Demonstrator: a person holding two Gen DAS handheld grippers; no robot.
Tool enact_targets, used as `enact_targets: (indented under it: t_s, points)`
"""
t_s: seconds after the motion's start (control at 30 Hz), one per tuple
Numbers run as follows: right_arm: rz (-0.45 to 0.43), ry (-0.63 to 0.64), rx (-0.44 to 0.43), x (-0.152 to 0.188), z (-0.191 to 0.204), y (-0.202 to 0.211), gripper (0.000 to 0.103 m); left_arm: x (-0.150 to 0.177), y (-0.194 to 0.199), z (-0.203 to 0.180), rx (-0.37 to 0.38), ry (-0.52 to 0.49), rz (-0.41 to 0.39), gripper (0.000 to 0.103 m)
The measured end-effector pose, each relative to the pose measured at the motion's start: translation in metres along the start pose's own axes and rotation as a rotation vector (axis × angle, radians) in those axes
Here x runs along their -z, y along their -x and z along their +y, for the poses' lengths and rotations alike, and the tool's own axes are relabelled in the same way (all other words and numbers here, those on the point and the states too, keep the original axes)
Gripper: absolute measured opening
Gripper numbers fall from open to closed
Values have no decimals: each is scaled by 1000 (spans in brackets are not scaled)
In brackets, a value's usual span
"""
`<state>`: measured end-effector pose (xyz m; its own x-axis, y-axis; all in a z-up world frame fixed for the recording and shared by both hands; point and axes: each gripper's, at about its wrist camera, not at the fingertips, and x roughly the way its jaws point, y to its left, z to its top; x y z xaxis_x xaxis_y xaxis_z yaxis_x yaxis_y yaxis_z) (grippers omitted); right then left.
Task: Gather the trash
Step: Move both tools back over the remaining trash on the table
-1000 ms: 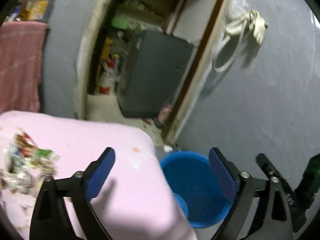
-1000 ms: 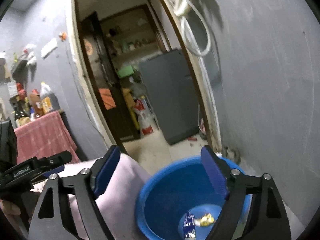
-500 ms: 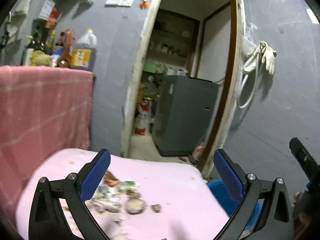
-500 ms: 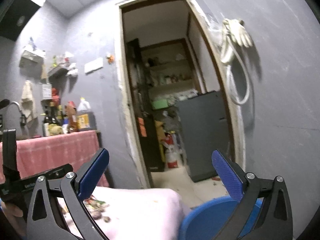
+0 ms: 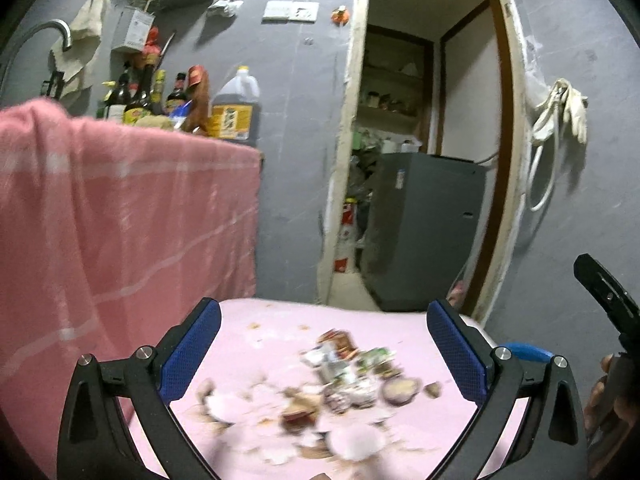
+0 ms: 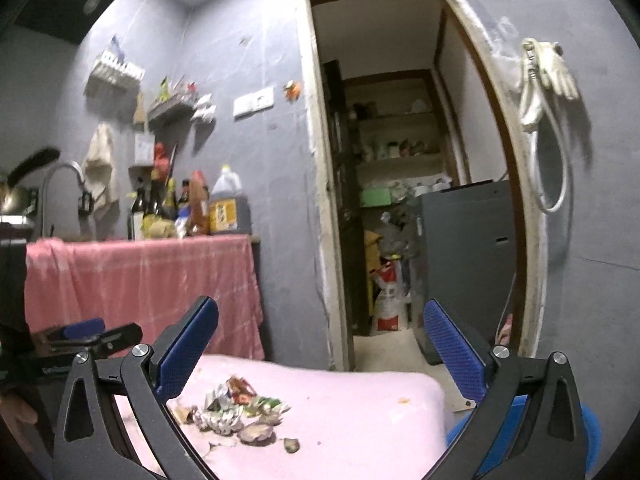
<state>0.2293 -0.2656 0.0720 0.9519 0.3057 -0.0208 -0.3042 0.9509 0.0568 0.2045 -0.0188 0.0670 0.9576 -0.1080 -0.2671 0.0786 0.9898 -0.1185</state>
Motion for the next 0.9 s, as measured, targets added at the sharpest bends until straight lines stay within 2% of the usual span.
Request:
enact_targets:
  t_s: [0.2,0.47,0.67,0.9]
  points:
    - [140,38,-15,27,10,-28,103,24,-16,24,-34,19,81,101]
    - [377,30,14,57,9,-61,103,49,-47,31,-56,4,296,101]
    - [549,52,9,80,11,-82,103,56,-57,27,-45,-24,376,101]
    - [664,64,1,96,12,-95,103,60,-69,35,-32,5,437,101]
